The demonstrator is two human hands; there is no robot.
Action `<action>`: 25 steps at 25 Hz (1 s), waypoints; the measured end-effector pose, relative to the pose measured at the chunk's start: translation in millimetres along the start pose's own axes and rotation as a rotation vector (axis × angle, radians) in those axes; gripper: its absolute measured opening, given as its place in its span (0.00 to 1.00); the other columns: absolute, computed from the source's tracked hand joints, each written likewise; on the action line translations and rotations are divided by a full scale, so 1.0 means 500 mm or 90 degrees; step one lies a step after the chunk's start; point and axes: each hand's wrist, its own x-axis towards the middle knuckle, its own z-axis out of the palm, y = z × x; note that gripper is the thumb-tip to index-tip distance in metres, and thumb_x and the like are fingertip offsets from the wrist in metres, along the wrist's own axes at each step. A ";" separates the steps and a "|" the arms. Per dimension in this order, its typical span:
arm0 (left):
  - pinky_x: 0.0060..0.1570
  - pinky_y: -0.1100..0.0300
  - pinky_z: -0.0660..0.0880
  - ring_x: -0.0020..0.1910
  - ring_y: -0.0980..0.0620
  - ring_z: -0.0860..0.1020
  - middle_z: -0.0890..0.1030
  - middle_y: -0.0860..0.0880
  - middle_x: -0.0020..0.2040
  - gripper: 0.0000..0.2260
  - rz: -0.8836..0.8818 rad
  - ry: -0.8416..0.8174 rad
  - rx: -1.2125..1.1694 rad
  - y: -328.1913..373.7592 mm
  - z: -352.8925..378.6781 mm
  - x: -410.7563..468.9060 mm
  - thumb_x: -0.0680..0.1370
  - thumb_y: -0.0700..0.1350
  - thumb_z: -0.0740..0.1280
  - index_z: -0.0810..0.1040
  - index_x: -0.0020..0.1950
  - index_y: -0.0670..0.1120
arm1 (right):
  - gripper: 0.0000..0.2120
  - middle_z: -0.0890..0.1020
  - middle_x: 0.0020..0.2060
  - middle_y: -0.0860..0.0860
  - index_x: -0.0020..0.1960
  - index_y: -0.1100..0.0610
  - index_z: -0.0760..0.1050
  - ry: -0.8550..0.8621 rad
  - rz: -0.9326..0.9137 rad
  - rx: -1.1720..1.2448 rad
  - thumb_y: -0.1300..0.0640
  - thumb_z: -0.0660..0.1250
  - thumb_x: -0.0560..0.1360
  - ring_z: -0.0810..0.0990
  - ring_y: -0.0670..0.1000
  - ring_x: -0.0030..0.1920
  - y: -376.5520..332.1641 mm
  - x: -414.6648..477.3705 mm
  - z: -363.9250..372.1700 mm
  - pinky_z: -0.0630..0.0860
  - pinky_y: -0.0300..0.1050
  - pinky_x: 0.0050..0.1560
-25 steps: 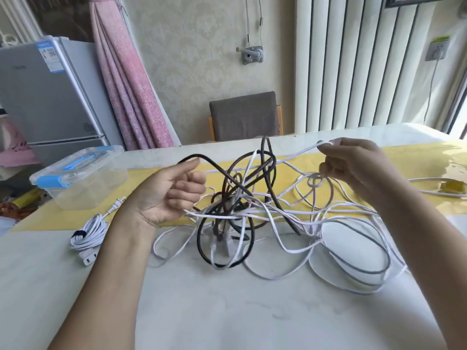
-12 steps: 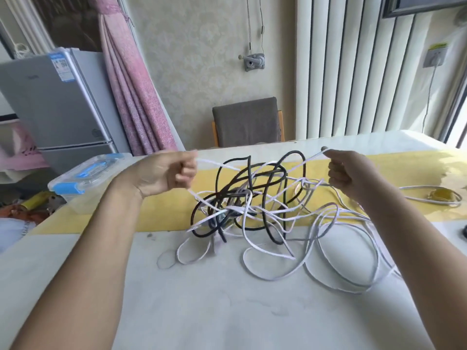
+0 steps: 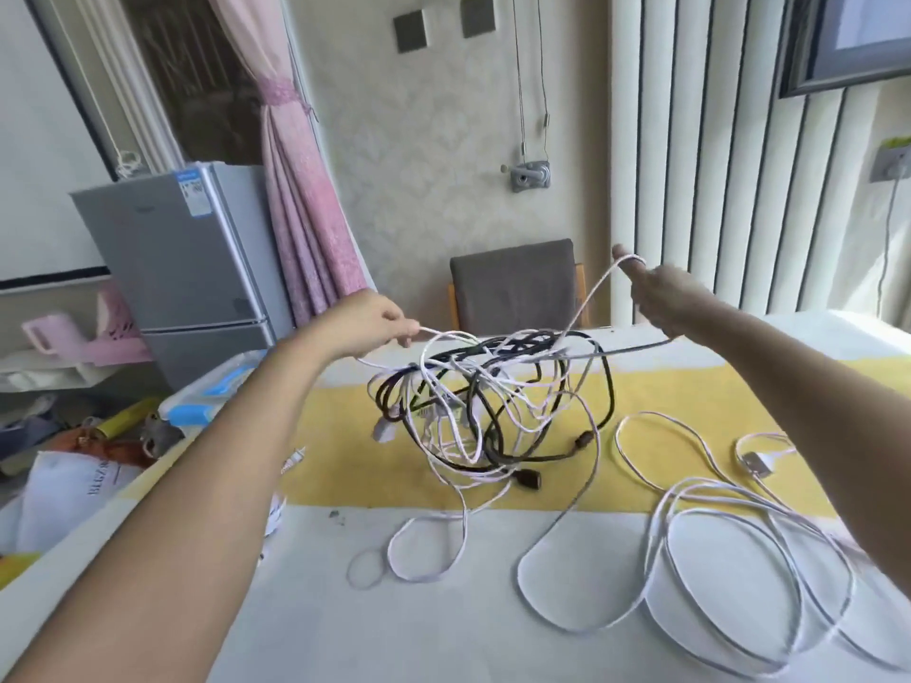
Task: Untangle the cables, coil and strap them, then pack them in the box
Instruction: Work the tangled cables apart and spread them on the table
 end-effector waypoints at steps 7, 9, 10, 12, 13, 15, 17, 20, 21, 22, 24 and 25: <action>0.49 0.55 0.79 0.30 0.57 0.73 0.70 0.53 0.31 0.06 0.117 -0.067 -1.040 -0.098 -0.048 0.003 0.74 0.48 0.66 0.79 0.39 0.48 | 0.18 0.65 0.27 0.50 0.51 0.61 0.73 -0.138 0.106 0.566 0.46 0.66 0.75 0.67 0.47 0.26 0.039 0.052 -0.039 0.78 0.40 0.28; 0.35 0.68 0.77 0.26 0.59 0.70 0.68 0.53 0.30 0.10 0.087 -0.051 -1.127 -0.104 -0.014 0.007 0.78 0.47 0.58 0.78 0.44 0.50 | 0.29 0.67 0.26 0.51 0.47 0.62 0.71 -0.221 0.165 0.617 0.33 0.60 0.72 0.66 0.47 0.25 0.032 0.043 -0.016 0.81 0.45 0.34; 0.23 0.73 0.68 0.23 0.60 0.66 0.66 0.53 0.29 0.09 0.035 -0.025 -1.056 -0.102 -0.008 0.011 0.79 0.46 0.57 0.76 0.46 0.50 | 0.32 0.66 0.25 0.51 0.45 0.62 0.71 -0.223 0.180 0.563 0.30 0.56 0.72 0.63 0.47 0.23 0.025 0.040 -0.009 0.77 0.39 0.29; 0.17 0.71 0.55 0.20 0.61 0.59 0.62 0.52 0.28 0.09 -0.030 0.038 -0.669 -0.109 -0.012 0.021 0.82 0.44 0.57 0.75 0.46 0.48 | 0.32 0.64 0.24 0.50 0.40 0.59 0.69 -0.158 0.168 0.353 0.28 0.52 0.74 0.60 0.47 0.21 0.017 0.046 -0.012 0.63 0.35 0.26; 0.18 0.69 0.55 0.20 0.59 0.59 0.62 0.52 0.27 0.10 -0.046 0.055 -0.404 -0.117 -0.017 0.022 0.82 0.45 0.60 0.77 0.44 0.45 | 0.30 0.63 0.23 0.50 0.38 0.58 0.68 -0.106 0.151 0.259 0.30 0.53 0.75 0.59 0.47 0.19 0.018 0.054 -0.021 0.59 0.34 0.25; 0.24 0.62 0.58 0.22 0.54 0.61 0.64 0.52 0.22 0.15 -0.084 0.085 -0.006 -0.137 -0.030 0.015 0.76 0.51 0.69 0.79 0.33 0.44 | 0.23 0.63 0.23 0.51 0.37 0.57 0.72 -0.001 0.110 0.149 0.38 0.61 0.77 0.59 0.48 0.19 0.030 0.071 -0.044 0.57 0.33 0.24; 0.29 0.58 0.57 0.25 0.50 0.60 0.61 0.52 0.19 0.24 -0.099 0.104 0.084 -0.149 -0.043 0.012 0.70 0.57 0.74 0.68 0.22 0.46 | 0.18 0.65 0.25 0.53 0.36 0.58 0.72 0.084 0.090 0.045 0.46 0.67 0.76 0.63 0.50 0.23 0.043 0.086 -0.062 0.60 0.37 0.25; 0.33 0.59 0.62 0.28 0.49 0.64 0.63 0.49 0.23 0.24 -0.105 0.173 -0.075 -0.163 -0.054 0.013 0.73 0.51 0.73 0.64 0.24 0.46 | 0.19 0.67 0.26 0.55 0.31 0.59 0.65 0.170 0.094 -0.021 0.52 0.68 0.75 0.65 0.51 0.25 0.045 0.091 -0.073 0.61 0.39 0.27; 0.33 0.59 0.68 0.29 0.50 0.68 0.67 0.50 0.24 0.20 -0.106 0.178 -0.253 -0.169 -0.049 0.013 0.76 0.46 0.69 0.69 0.26 0.47 | 0.18 0.66 0.25 0.54 0.32 0.59 0.65 0.156 0.112 -0.010 0.55 0.68 0.75 0.64 0.51 0.25 0.054 0.099 -0.076 0.61 0.39 0.27; 0.35 0.58 0.75 0.29 0.51 0.70 0.70 0.51 0.24 0.15 -0.109 0.143 -0.474 -0.163 -0.038 0.004 0.79 0.41 0.65 0.74 0.31 0.47 | 0.16 0.65 0.26 0.53 0.32 0.60 0.65 0.124 0.136 0.012 0.58 0.68 0.75 0.63 0.50 0.26 0.052 0.096 -0.072 0.61 0.38 0.26; 0.38 0.53 0.81 0.27 0.56 0.70 0.69 0.53 0.27 0.11 -0.069 0.026 -0.767 -0.133 -0.004 -0.022 0.81 0.37 0.57 0.73 0.43 0.48 | 0.10 0.71 0.31 0.56 0.36 0.61 0.69 -0.014 0.159 -0.091 0.62 0.69 0.72 0.67 0.53 0.30 0.048 0.078 -0.060 0.68 0.39 0.30; 0.37 0.53 0.81 0.26 0.57 0.68 0.66 0.53 0.28 0.09 -0.037 -0.018 -0.788 -0.108 0.014 -0.030 0.81 0.38 0.56 0.73 0.46 0.48 | 0.07 0.76 0.40 0.59 0.41 0.63 0.73 -0.077 0.145 -0.176 0.62 0.70 0.68 0.73 0.56 0.36 0.047 0.072 -0.038 0.73 0.43 0.37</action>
